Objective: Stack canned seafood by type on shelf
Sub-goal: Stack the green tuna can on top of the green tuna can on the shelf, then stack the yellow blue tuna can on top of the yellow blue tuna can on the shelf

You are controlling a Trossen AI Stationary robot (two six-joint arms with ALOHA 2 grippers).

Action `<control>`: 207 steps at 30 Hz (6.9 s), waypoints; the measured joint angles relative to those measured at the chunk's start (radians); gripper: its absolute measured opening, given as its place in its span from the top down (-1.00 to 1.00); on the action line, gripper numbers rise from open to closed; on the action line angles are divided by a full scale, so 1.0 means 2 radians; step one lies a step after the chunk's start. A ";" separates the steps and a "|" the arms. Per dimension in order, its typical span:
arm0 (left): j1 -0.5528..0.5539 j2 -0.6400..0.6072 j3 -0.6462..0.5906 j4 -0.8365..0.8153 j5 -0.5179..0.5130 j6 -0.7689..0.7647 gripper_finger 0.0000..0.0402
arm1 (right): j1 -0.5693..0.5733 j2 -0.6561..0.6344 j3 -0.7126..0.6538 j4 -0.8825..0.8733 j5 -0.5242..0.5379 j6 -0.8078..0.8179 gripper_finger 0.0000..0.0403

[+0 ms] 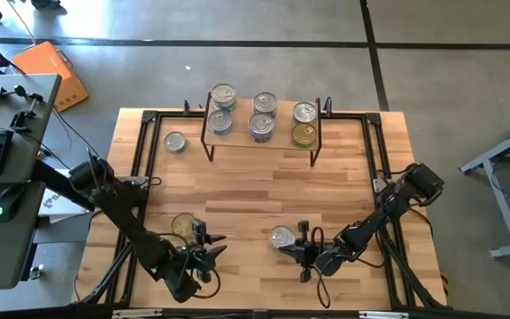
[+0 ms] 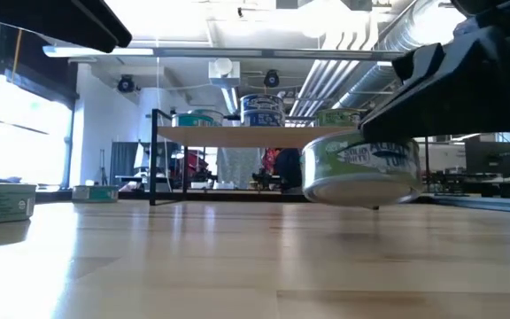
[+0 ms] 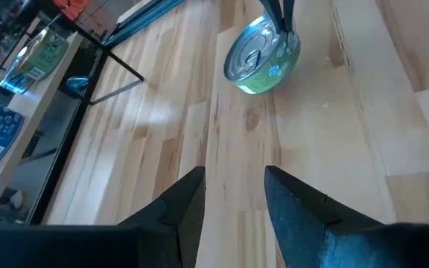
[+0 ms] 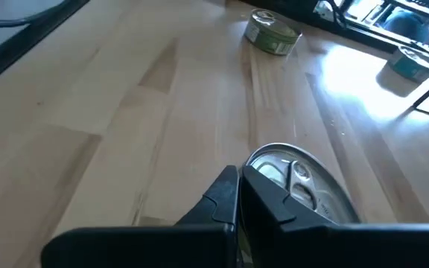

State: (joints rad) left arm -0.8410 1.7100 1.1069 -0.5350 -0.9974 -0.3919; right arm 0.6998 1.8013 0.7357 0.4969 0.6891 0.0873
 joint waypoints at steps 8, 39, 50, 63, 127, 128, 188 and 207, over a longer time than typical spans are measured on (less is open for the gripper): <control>0.001 0.001 0.000 0.002 -0.004 0.000 0.35 | -0.003 0.000 0.000 0.034 0.006 -0.034 1.00; 0.029 0.001 -0.066 0.038 -0.019 -0.026 0.35 | -0.350 -0.397 0.002 -0.232 -0.131 -0.281 1.00; 0.134 -0.001 -0.138 0.205 0.034 0.111 0.35 | -0.616 -0.359 0.002 -0.228 -0.333 -0.354 1.00; 0.187 -0.001 -0.141 0.282 0.066 0.171 0.35 | -0.686 -0.287 0.003 -0.193 -0.403 -0.367 1.00; 0.618 -0.257 -0.272 -0.153 0.177 -0.139 0.35 | -0.014 -0.177 0.001 -0.110 -0.198 -0.046 0.30; 0.628 -0.256 -0.272 -0.152 0.173 -0.122 0.35 | -0.011 -0.178 0.001 -0.109 -0.193 -0.047 0.30; 0.332 -0.166 -0.274 0.113 0.545 -0.098 1.00 | -0.005 -0.178 0.001 -0.089 -0.179 -0.061 0.30; 0.213 -0.168 -0.106 -0.109 0.320 -0.156 1.00 | -0.006 -0.178 0.001 -0.089 -0.179 -0.057 0.30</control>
State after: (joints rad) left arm -0.4140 1.3748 0.8954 -0.7534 -0.3575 -0.7047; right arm 0.6876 1.4460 0.7372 0.3187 0.3302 -0.0257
